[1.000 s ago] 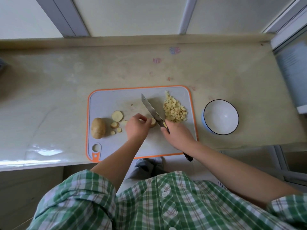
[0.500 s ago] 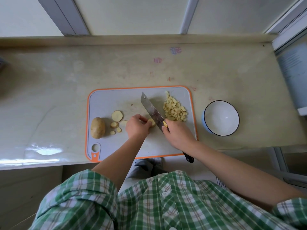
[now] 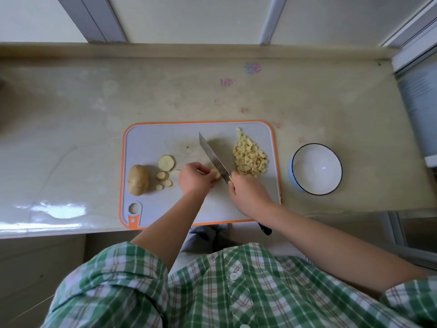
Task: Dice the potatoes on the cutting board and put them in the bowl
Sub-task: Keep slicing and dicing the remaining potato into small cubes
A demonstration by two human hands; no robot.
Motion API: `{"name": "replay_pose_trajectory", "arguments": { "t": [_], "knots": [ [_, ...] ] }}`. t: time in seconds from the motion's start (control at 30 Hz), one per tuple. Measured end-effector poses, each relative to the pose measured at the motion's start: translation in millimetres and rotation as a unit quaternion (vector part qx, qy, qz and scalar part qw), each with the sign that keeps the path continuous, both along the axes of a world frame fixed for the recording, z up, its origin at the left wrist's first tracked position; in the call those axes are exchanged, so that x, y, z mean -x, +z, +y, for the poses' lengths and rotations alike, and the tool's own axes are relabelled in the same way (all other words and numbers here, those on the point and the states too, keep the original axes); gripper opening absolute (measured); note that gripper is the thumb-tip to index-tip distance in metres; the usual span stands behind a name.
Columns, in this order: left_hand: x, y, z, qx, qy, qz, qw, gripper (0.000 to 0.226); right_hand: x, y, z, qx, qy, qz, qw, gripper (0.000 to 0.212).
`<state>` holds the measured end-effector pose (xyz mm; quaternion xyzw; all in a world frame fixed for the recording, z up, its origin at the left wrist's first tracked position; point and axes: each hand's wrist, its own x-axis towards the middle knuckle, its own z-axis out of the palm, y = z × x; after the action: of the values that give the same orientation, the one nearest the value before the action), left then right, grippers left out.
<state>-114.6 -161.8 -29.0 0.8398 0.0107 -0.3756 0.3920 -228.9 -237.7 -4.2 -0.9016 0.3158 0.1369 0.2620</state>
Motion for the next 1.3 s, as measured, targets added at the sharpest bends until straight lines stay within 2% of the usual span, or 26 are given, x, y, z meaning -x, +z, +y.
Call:
{"name": "replay_pose_trajectory", "arguments": {
  "t": [0.17, 0.37, 1.03, 1.3],
  "knots": [
    [-1.6, 1.0, 0.6, -0.004, -0.005, 0.01, 1.0, 0.014, -2.6, -11.9, 7.2, 0.018, -0.011, -0.013, 1.0, 0.014],
    [-2.0, 4.0, 1.9, 0.001, -0.001, 0.024, 1.0, 0.014, -4.3, -2.8, -5.6, -0.018, -0.021, -0.053, 0.998, 0.021],
    [-2.5, 3.4, 1.9, 0.009, 0.024, 0.042, 0.999, 0.022, -1.4, -0.8, -1.1, -0.026, -0.006, -0.01, 1.0, 0.022],
    [-2.8, 6.4, 3.2, 0.007, 0.025, 0.041, 0.999, 0.021, -0.7, -10.1, 4.1, -0.022, -0.027, -0.043, 0.998, 0.021]
  ]
}}
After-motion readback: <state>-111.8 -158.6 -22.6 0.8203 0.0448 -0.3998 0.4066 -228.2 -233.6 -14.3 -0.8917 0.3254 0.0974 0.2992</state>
